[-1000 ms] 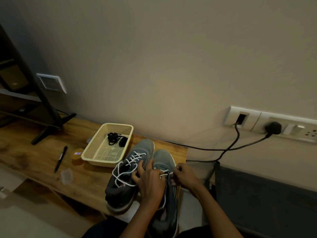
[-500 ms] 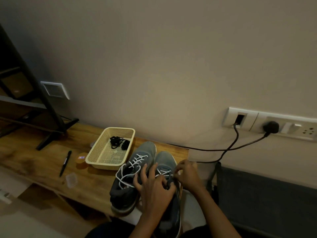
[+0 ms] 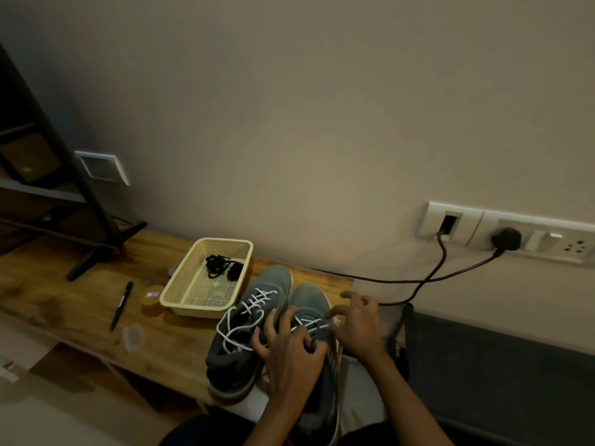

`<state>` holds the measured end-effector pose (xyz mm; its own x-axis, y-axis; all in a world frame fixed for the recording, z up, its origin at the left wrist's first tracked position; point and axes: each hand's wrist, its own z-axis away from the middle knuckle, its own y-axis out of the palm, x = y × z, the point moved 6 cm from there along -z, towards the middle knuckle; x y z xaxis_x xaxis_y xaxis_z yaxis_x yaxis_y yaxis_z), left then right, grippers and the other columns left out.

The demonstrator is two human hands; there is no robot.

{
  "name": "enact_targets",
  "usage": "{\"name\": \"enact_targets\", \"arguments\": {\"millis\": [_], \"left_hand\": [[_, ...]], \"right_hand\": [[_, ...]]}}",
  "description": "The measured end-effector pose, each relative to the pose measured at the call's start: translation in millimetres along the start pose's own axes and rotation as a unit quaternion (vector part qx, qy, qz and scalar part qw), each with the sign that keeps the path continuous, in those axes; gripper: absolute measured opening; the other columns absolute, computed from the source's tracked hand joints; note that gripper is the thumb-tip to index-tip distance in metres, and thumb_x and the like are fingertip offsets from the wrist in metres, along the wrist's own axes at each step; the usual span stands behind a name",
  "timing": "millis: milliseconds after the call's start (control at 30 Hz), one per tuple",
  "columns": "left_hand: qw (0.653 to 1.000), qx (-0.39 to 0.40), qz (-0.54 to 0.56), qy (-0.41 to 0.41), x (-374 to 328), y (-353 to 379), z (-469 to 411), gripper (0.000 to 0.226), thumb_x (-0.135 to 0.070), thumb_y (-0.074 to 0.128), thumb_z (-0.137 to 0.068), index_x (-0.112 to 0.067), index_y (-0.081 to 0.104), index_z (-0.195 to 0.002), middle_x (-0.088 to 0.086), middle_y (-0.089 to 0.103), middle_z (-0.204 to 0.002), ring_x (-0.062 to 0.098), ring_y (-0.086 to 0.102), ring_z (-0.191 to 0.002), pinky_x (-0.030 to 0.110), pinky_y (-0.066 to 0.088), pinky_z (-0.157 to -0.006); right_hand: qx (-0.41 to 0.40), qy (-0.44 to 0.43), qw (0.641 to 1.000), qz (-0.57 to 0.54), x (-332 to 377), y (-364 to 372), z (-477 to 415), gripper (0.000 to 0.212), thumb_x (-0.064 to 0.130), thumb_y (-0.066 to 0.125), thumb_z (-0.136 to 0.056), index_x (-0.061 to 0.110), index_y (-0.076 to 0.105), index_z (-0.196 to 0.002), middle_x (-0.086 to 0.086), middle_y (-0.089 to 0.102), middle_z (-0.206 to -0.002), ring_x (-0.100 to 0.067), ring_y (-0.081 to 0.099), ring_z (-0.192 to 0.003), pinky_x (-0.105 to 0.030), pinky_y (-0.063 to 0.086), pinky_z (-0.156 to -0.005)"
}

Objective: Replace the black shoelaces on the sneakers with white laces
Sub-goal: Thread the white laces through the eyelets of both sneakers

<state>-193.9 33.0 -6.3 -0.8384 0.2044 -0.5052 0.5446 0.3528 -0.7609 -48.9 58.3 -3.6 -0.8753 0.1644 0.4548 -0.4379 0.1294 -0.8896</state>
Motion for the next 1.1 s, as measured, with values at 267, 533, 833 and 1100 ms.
{"name": "enact_targets", "arguments": {"millis": [267,533,833,1100], "left_hand": [[0.999,-0.018,-0.028,-0.002,4.2,-0.8,-2.3,0.034,-0.035,0.065,-0.058,-0.031,0.034,-0.047,-0.012,0.063,-0.114,0.019,0.039,-0.120,0.049,0.015,-0.098],[0.999,0.011,0.018,-0.029,7.5,4.6,-1.8,0.029,-0.034,0.058,-0.064,-0.030,0.035,-0.047,-0.012,0.061,-0.120,0.023,0.043,-0.125,0.049,0.009,-0.102],[1.000,-0.002,0.007,-0.024,6.8,3.0,-1.4,0.040,-0.032,0.070,-0.059,-0.031,0.033,-0.045,-0.012,0.064,-0.114,0.024,0.048,-0.121,0.047,0.012,-0.099],[0.999,0.006,-0.017,-0.032,7.0,1.1,-2.1,0.035,-0.033,0.065,-0.062,-0.029,0.035,-0.046,-0.016,0.061,-0.116,0.020,0.045,-0.123,0.048,0.010,-0.101]], "right_hand": [[-0.009,-0.003,1.000,0.026,9.6,-1.9,1.6,0.018,0.033,0.057,-0.089,0.023,0.069,-0.099,0.007,0.044,-0.129,-0.020,0.025,-0.124,-0.030,0.028,-0.096],[-0.026,0.054,0.998,0.035,-4.8,-12.0,0.7,0.019,0.027,0.060,-0.088,0.030,0.068,-0.105,0.005,0.035,-0.144,-0.025,0.022,-0.131,-0.037,0.029,-0.102],[0.016,-0.038,0.998,0.045,14.1,3.2,2.0,0.014,0.033,0.060,-0.086,0.027,0.071,-0.094,0.009,0.039,-0.138,-0.023,0.016,-0.133,-0.037,0.026,-0.101],[-0.093,0.089,0.986,0.107,-8.6,-16.8,-0.2,0.020,0.024,0.047,-0.093,0.018,0.063,-0.105,-0.002,0.048,-0.123,-0.025,0.036,-0.115,-0.033,0.034,-0.091]]}}
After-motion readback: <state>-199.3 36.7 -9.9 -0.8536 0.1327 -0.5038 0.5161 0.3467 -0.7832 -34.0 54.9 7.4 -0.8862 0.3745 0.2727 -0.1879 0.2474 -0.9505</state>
